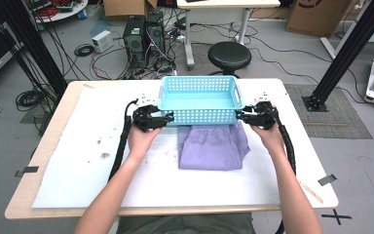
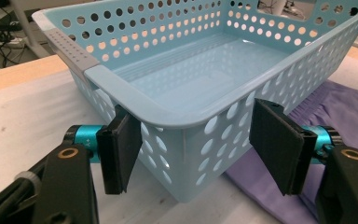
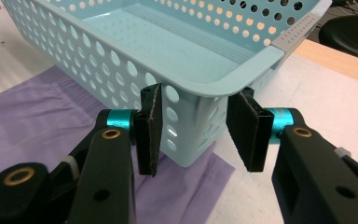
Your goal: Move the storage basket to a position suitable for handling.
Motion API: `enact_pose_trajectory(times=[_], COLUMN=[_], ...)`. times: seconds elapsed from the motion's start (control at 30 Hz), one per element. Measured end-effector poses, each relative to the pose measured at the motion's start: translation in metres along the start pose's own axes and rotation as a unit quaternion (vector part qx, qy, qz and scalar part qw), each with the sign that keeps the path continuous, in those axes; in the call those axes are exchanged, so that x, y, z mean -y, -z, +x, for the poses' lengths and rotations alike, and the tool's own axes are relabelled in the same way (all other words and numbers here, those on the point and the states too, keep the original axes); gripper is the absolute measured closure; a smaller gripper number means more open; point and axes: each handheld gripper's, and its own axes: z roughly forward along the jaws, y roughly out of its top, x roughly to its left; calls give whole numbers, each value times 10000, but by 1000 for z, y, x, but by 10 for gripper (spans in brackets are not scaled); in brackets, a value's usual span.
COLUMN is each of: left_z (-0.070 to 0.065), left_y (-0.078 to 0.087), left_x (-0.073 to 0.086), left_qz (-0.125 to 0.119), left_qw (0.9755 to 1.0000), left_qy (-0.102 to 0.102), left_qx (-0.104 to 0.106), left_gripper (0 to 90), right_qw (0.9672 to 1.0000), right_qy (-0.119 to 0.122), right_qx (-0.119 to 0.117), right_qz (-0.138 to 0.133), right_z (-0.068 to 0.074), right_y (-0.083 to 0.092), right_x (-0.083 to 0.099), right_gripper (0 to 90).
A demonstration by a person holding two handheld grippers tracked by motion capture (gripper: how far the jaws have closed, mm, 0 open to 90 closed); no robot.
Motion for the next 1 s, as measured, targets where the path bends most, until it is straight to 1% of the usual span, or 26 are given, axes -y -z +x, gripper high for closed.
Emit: enact_pose_trajectory(times=[0.1, 0.13, 0.23, 0.27, 0.3, 0.33, 0.4, 0.47, 0.53, 0.57, 0.73, 0.8, 0.87, 0.93, 0.97, 1.0], left_z=[-2, -3, -3, -3, -1, -2, -2, -3, -6, -8, -19, -22, -26, -27, -31, -33], left_y=[-2, -4, -5, -5, -4, -3, 1, 6, 14, 16, 28, 33, 37, 39, 43, 44], left_x=[0, 0, 1, 1, 1, 1, 0, 2, 7, 10, 22, 26, 29, 31, 35, 37], left_qz=[-17, -21, -50, -50, -4, 43, 115, 47, -75, -104, -193, -215, -194, -180, -167, -178], left_qw=[10000, 10000, 9999, 9999, 10000, 10000, 9999, 10000, 9999, 9998, 9992, 9992, 9993, 9994, 9997, 9997], left_qy=[-34, -86, -115, -115, -58, -38, -32, -28, -83, -123, -263, -279, -253, -224, -159, -147], left_qx=[9, 2, 12, 12, 24, -12, -42, -46, -114, -134, -244, -212, -191, -174, -69, -42], left_gripper=[345, 344, 344, 342, 341, 328, 295, 292, 292, 293, 292, 292, 293, 292, 292, 293], right_qw=[10000, 10000, 9999, 9999, 9998, 9997, 9995, 9992, 9986, 9984, 9965, 9958, 9950, 9945, 9945, 9944], right_qy=[-24, -8, 35, 61, 66, 55, -20, -136, -188, -226, -240, -229, -221, -240, -246, -254], right_qx=[45, 70, 111, 139, 177, 216, 310, 338, 384, 412, 616, 681, 741, 737, 733, 753], right_qz=[13, 5, -8, -6, -2, -18, -83, -191, -299, -313, -515, -574, -634, -708, -708, -703], right_z=[-2, -3, -1, -1, 0, 0, 0, -1, 1, 2, 13, 18, 23, 28, 31, 33], right_y=[1, 2, 3, 3, 4, 4, 8, 13, 18, 21, 33, 36, 40, 43, 45, 46], right_x=[4, 5, 7, 7, 8, 9, 12, 15, 19, 21, 30, 34, 38, 43, 46, 48], right_gripper=[572, 572, 555, 523, 507, 486, 417, 406, 373, 369, 352, 350, 346, 346, 346, 345])
